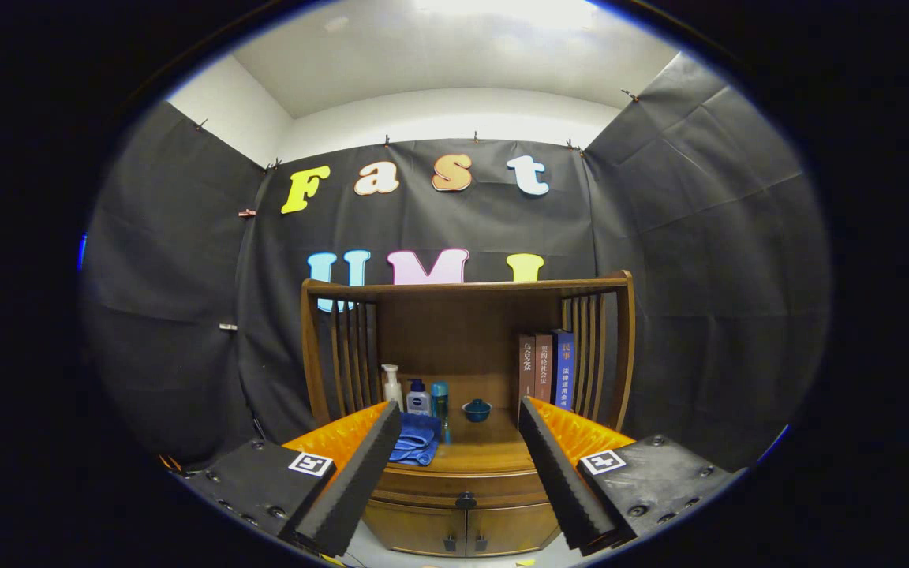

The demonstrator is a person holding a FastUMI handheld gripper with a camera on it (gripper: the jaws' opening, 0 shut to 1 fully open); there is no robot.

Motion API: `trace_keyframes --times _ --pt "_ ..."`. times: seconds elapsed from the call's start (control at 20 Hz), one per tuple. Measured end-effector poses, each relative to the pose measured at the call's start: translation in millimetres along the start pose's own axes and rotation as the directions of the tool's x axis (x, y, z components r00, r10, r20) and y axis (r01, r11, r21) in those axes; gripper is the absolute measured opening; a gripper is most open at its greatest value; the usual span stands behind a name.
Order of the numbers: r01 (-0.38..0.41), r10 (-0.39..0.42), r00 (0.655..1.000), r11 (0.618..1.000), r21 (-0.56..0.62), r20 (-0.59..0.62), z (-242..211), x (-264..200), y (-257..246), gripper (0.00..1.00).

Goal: Pull open the drawer, take out the items inside it, and place them on the countertop above the cabinet.

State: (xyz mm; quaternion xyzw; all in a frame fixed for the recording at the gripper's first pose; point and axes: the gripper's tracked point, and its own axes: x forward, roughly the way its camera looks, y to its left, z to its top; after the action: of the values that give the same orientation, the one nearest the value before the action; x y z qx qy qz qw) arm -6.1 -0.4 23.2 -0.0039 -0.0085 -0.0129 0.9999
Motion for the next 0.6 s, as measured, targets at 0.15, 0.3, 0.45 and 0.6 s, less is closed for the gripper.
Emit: trace_keyframes --times 0.15,0.3,0.45,0.6 --pt "0.002 -0.002 1.0 1.0 -0.003 -0.004 -7.4 3.4 -0.9 0.98" --pt "0.005 -0.005 0.999 1.0 0.007 -0.037 -27.4 12.4 -3.2 0.98" --pt "0.008 -0.007 0.998 1.0 0.012 -0.063 -46.7 24.0 -6.3 0.98" --pt "0.007 -0.005 0.995 1.0 0.017 -0.097 -74.4 40.4 -5.8 0.98"
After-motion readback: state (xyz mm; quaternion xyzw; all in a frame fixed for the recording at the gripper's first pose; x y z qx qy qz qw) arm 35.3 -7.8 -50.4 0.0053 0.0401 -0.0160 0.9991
